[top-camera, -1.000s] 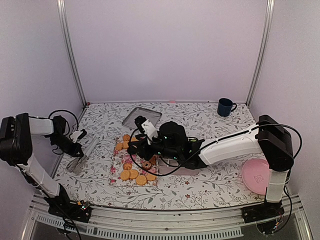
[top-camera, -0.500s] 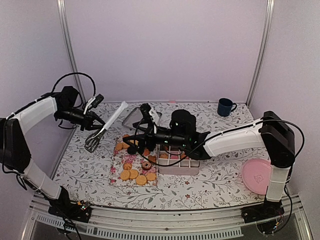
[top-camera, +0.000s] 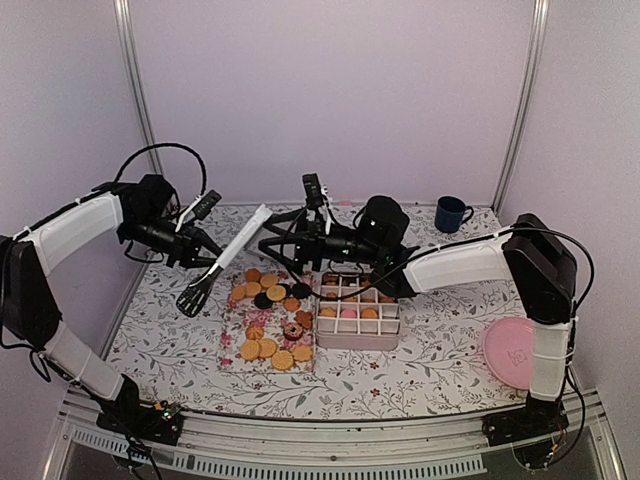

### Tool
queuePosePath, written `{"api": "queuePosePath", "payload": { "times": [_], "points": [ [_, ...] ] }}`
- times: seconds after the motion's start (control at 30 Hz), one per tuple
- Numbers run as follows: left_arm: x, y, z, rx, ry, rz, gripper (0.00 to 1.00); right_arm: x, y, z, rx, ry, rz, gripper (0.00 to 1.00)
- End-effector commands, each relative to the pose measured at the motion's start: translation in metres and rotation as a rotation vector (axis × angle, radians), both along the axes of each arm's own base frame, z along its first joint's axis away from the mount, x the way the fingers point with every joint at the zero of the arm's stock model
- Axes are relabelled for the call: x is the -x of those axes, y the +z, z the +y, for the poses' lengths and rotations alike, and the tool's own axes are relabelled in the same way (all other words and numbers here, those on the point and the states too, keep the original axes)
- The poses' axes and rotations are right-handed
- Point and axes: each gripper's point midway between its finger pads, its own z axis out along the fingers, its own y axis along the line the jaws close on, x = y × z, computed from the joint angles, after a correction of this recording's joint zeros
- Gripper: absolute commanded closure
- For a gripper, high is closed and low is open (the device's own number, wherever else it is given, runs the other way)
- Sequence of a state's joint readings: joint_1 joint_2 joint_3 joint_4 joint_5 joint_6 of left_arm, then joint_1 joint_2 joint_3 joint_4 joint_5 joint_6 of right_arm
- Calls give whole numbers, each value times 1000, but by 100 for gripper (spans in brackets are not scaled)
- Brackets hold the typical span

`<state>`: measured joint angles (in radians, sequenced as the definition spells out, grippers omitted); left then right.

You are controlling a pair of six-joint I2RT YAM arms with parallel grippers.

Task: Pack the cookies
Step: Pass from the left arm to the right

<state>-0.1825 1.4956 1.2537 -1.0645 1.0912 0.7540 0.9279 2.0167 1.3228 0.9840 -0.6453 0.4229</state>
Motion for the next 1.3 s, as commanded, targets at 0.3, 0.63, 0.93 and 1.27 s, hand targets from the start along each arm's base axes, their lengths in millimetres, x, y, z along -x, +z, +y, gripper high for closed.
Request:
{"api": "queuePosePath", "payload": {
  "times": [0.3, 0.63, 0.93, 1.27],
  "points": [
    [19, 7, -19, 33, -79, 12, 100, -9, -21, 30, 32, 66, 112, 18],
    [16, 9, -23, 18, -83, -7, 100, 8, -29, 43, 55, 202, 151, 37],
    [11, 9, -24, 18, -77, -14, 100, 19, -35, 49, 74, 275, 178, 45],
    [-12, -7, -18, -98, -3, -88, 74, 10, -28, 36, 73, 146, 160, 60]
  ]
}}
